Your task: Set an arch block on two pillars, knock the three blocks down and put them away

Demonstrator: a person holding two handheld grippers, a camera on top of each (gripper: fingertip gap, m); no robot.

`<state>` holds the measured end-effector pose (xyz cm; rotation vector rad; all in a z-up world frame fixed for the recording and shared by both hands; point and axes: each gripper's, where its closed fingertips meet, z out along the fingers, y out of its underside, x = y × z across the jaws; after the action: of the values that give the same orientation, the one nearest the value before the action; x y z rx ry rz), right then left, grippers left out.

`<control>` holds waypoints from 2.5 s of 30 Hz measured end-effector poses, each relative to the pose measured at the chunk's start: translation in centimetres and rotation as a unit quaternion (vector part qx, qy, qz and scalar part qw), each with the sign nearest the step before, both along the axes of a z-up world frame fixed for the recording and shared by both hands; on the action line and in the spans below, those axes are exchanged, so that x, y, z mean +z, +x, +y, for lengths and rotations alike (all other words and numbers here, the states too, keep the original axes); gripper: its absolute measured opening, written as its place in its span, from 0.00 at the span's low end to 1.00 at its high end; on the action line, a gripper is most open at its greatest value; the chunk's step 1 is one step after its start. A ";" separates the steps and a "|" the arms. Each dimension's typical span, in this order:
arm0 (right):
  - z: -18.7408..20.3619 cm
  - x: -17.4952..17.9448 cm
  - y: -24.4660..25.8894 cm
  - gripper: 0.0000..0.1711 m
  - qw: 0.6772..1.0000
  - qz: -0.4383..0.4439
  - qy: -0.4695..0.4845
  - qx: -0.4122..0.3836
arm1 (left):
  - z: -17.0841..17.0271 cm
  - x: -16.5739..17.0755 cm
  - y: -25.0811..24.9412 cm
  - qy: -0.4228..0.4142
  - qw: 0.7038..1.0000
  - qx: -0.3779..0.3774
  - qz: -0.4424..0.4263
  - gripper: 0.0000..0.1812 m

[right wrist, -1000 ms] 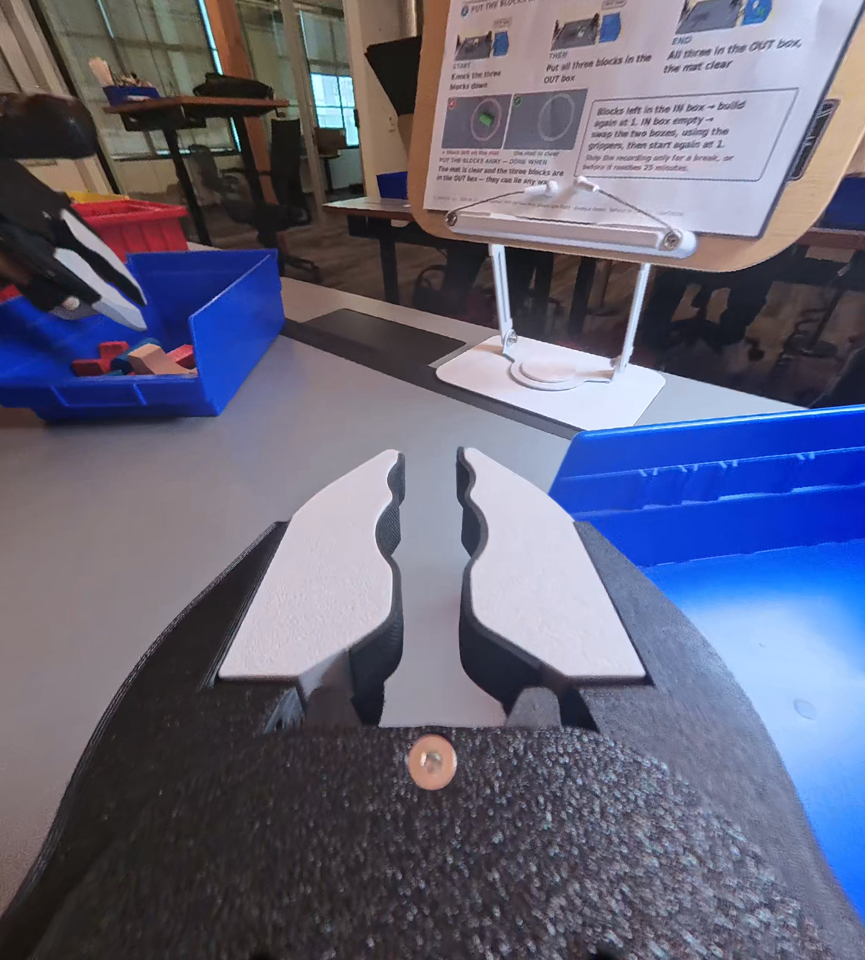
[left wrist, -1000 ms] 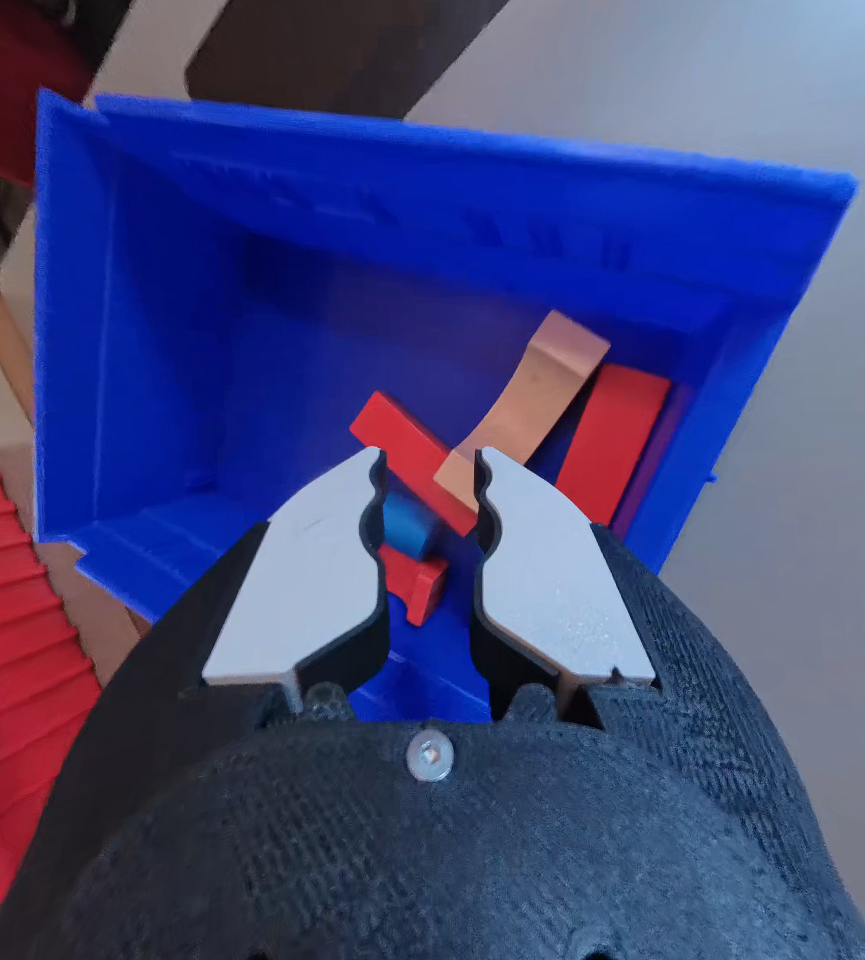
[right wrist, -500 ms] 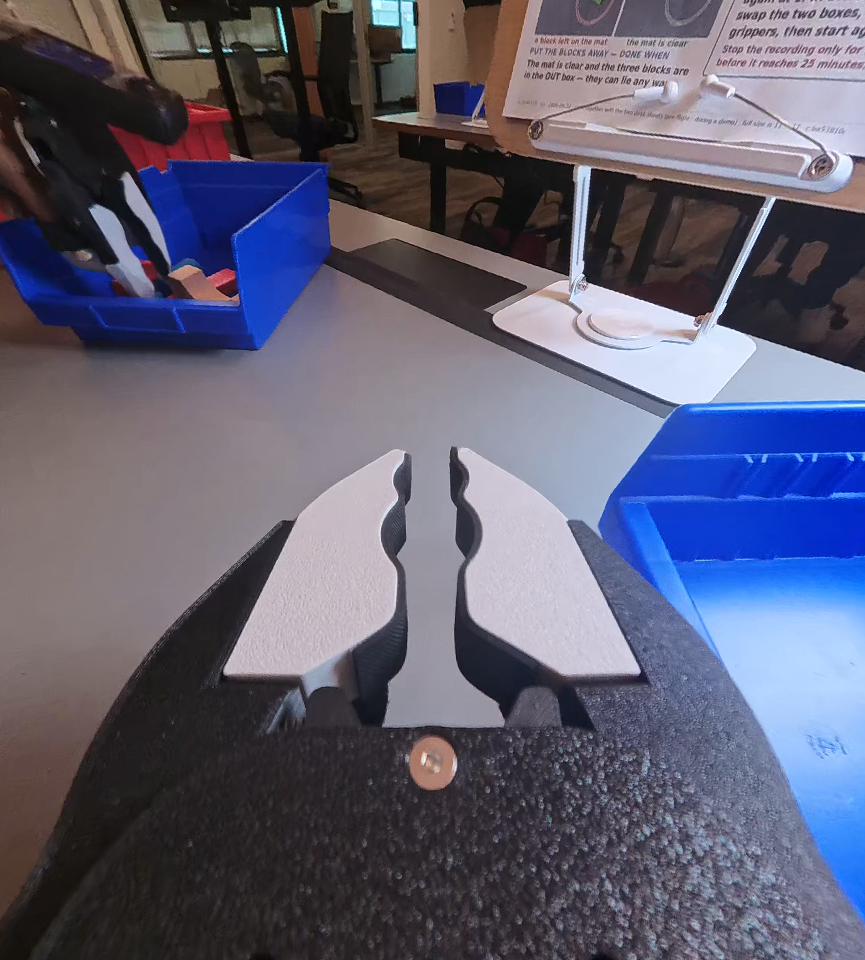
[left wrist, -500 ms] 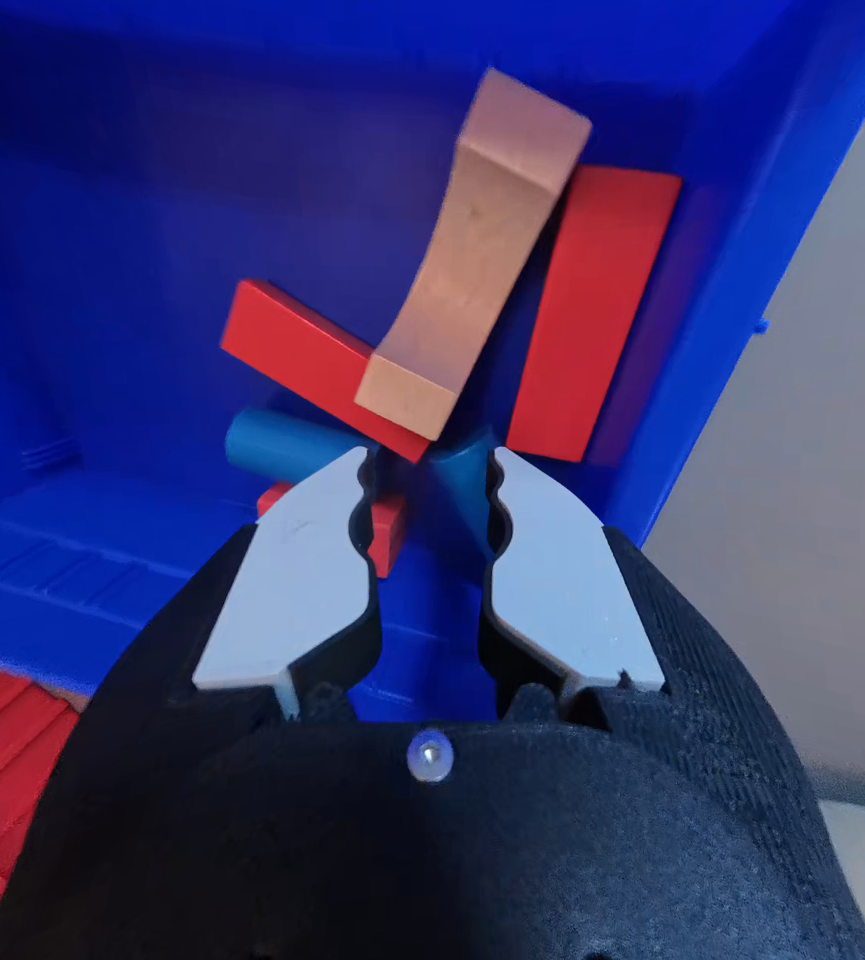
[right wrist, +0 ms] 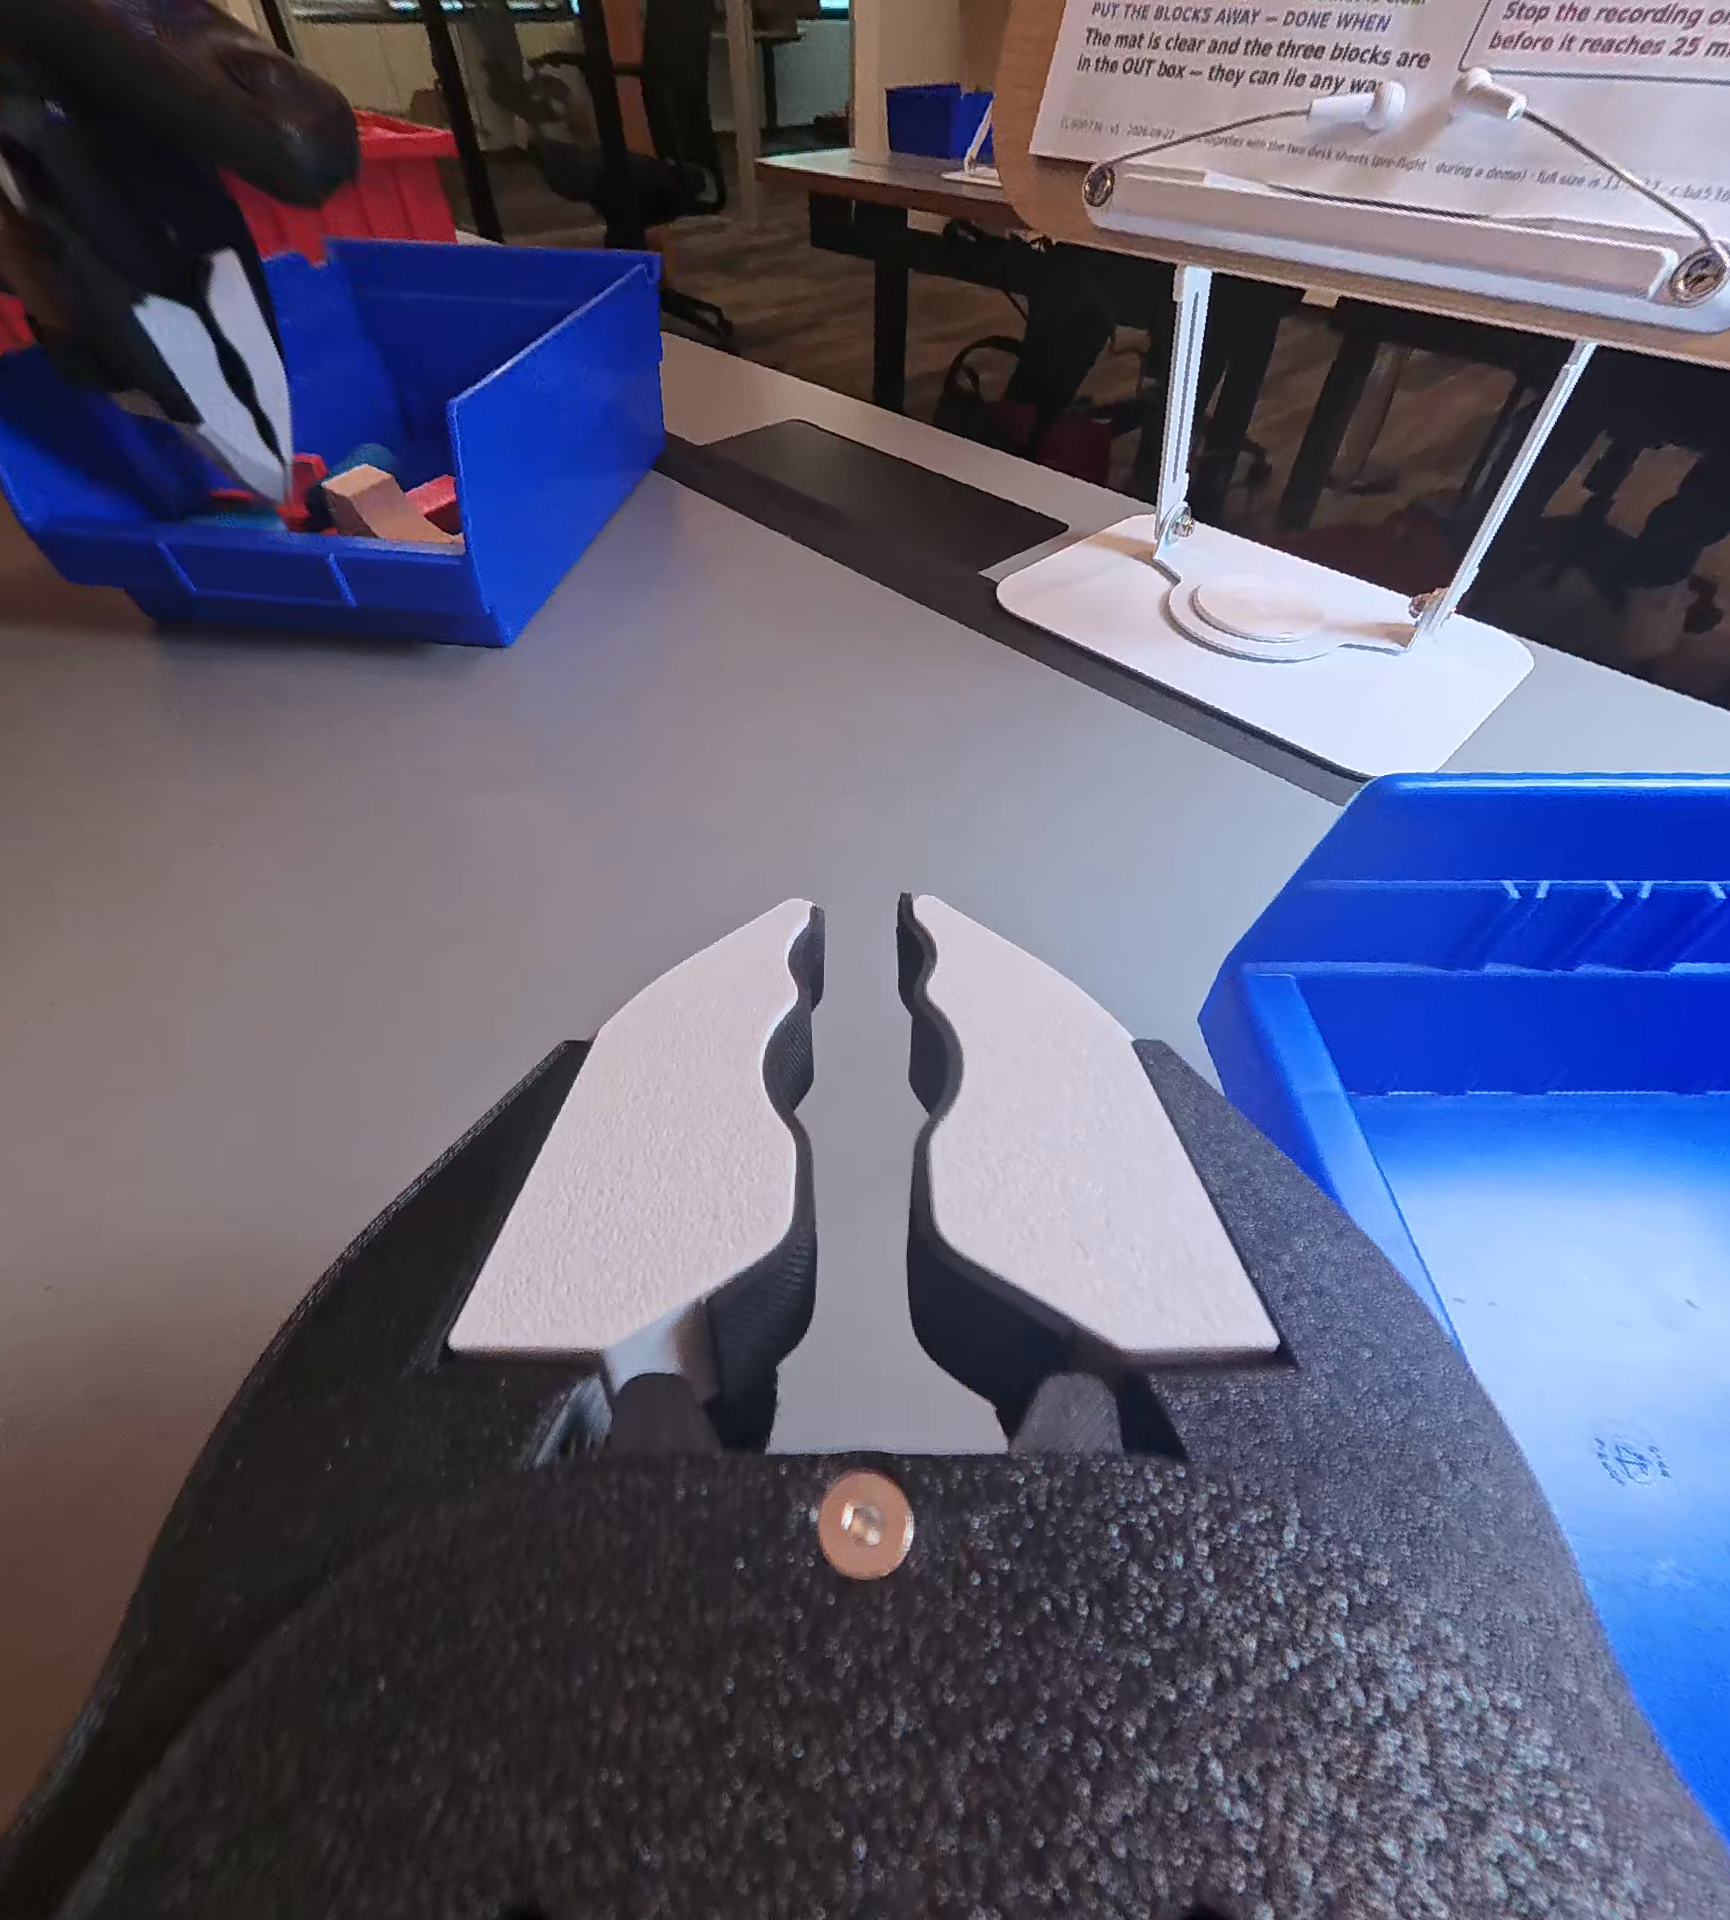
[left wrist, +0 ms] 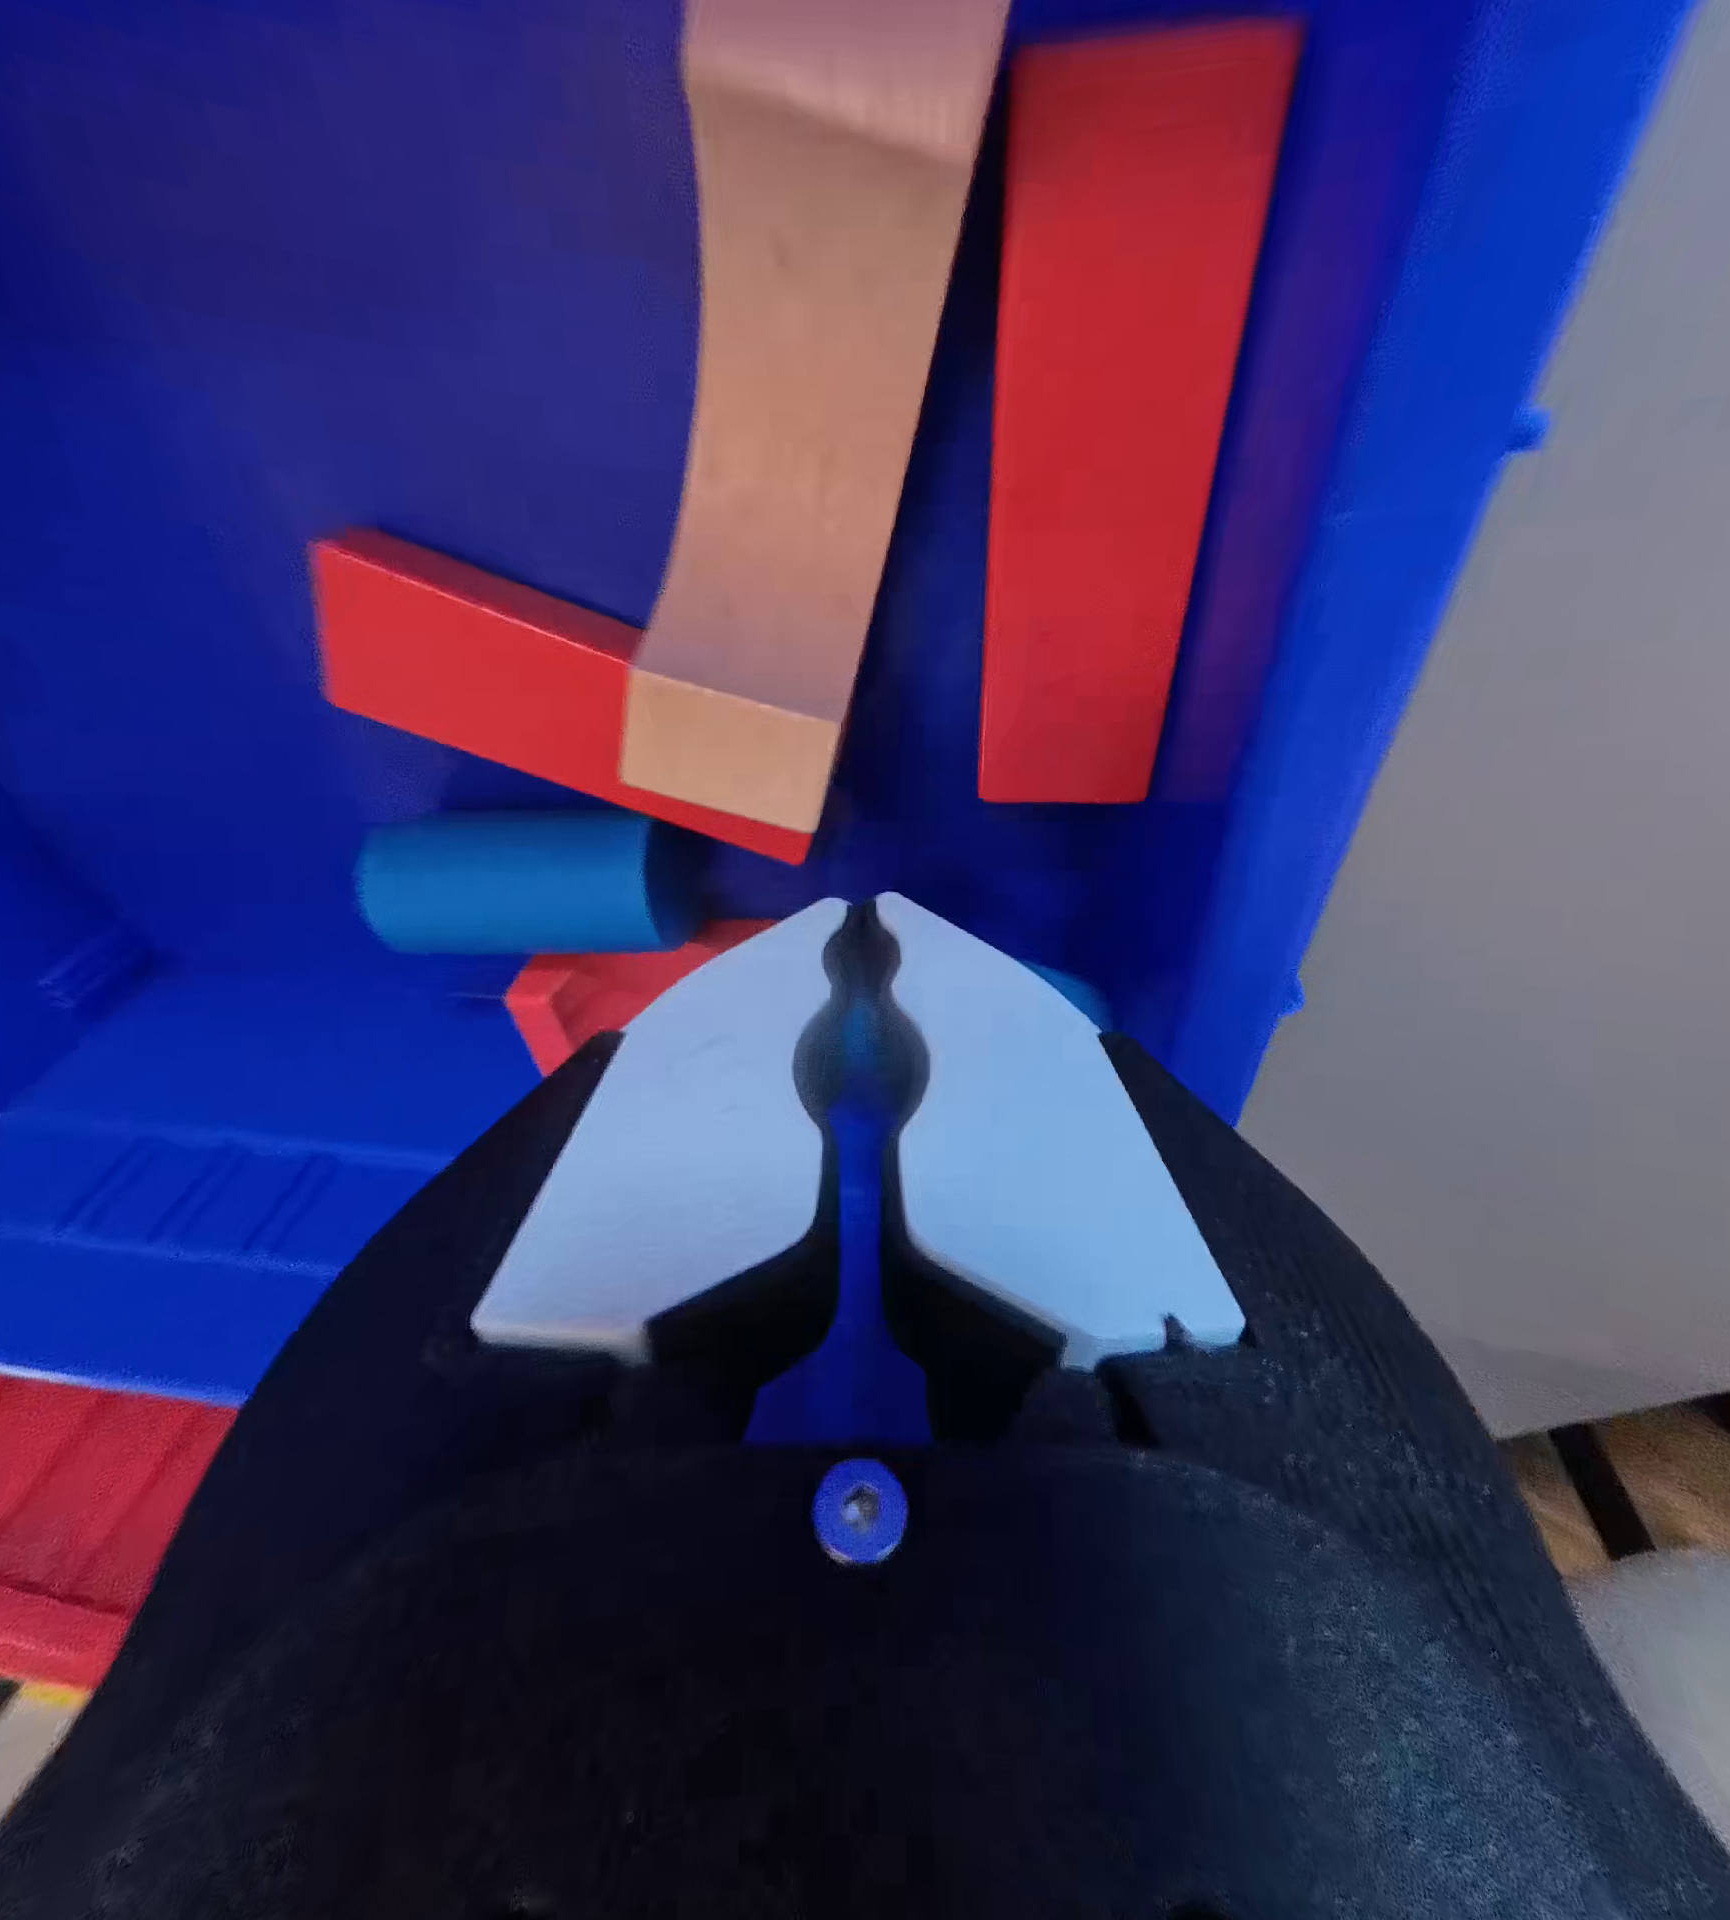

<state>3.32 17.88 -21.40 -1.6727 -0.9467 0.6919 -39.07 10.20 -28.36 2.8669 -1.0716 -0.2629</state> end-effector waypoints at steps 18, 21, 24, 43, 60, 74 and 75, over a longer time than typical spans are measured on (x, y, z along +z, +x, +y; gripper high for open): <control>-0.6 -1.7 -0.8 0.08 0.999 -0.025 -0.029 0.020 | -3.2 -0.6 0.1 -0.109 0.986 0.106 -0.074 0.26; -0.7 -1.8 -0.8 0.08 0.999 -0.029 -0.031 0.022 | -3.2 -1.9 0.1 -0.137 0.981 0.115 -0.071 0.20; -0.7 -1.9 -0.7 0.08 0.999 -0.031 -0.033 0.024 | -3.0 -2.5 0.1 -0.142 0.985 0.080 -0.053 0.20; -1.2 -2.2 -1.4 0.08 0.998 -0.013 -0.053 0.034 | 4.5 7.5 26.4 0.409 0.761 -0.112 -0.491 0.19; -2.2 -3.5 -2.3 0.08 0.996 -0.039 -0.050 0.060 | 4.1 -0.8 29.7 0.339 0.834 -0.155 -0.408 0.21; -1.6 -2.3 -2.0 0.12 0.999 -0.029 -0.026 0.035 | 5.9 1.7 29.1 0.389 0.812 -0.115 -0.420 0.30; -1.2 -1.8 -1.7 0.13 0.999 -0.022 -0.019 0.020 | 6.0 3.2 28.6 0.408 0.799 -0.110 -0.429 0.29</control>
<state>1.63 16.68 -23.24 -1.7119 -1.0058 0.7067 -10.44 16.20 -25.18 3.7145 -1.7716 0.9121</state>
